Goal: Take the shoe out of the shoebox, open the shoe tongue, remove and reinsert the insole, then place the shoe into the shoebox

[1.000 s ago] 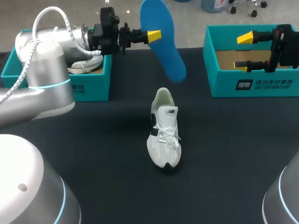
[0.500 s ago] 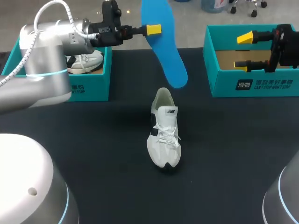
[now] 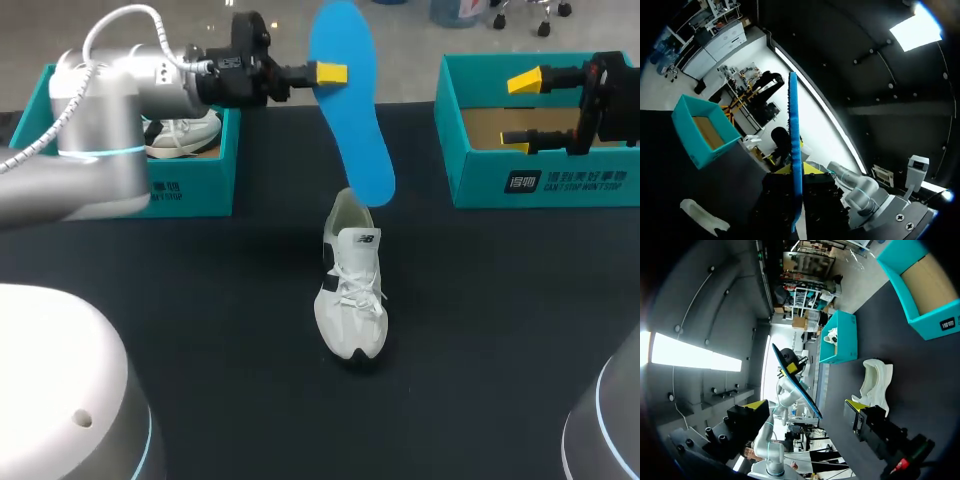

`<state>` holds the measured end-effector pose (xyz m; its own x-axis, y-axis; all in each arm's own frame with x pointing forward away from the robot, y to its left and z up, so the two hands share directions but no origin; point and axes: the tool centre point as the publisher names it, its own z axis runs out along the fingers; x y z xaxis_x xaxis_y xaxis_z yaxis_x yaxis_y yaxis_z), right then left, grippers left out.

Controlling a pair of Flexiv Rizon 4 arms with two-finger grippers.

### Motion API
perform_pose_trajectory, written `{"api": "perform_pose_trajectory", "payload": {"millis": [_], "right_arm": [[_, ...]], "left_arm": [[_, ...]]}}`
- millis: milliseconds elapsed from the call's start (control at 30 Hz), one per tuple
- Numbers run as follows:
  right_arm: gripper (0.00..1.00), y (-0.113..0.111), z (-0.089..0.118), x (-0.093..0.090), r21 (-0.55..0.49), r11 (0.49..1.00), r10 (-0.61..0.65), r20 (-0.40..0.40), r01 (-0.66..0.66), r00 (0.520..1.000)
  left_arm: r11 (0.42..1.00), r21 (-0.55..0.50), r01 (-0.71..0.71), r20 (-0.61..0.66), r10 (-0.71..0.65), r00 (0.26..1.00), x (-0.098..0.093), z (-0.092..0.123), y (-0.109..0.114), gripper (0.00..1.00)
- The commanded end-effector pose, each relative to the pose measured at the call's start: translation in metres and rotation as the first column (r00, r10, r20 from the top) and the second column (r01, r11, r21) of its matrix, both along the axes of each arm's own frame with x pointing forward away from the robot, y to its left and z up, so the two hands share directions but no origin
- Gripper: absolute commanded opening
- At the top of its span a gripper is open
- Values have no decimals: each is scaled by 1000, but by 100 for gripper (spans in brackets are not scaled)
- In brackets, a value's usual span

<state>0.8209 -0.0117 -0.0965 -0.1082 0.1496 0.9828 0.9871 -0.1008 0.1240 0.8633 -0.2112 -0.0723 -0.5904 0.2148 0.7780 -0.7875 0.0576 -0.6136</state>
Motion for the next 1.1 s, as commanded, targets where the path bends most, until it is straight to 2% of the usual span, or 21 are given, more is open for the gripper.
{"api": "perform_pose_trajectory", "payload": {"millis": [33, 300, 567, 833, 1100], "right_arm": [[100, 1, 0, 0, -1, 1000, -2, 0, 2, 1000], [100, 1, 0, 0, -1, 1000, -2, 0, 2, 1000], [100, 1, 0, 0, -1, 1000, -2, 0, 2, 1000], [100, 1, 0, 0, -1, 1000, -2, 0, 2, 1000], [100, 1, 0, 0, -1, 1000, -2, 0, 2, 1000]], "left_arm": [[989, 84, 124, -248, -99, 964, 7, -1, 2, 0], [978, 118, 172, -351, -121, 929, 8, -16, 0, 0], [984, 92, 154, -400, -105, 911, 6, -26, -3, 0], [985, 85, 150, -486, -90, 869, 6, -52, -12, 0], [982, 97, 160, -485, -94, 869, 5, -52, -17, 0]]}}
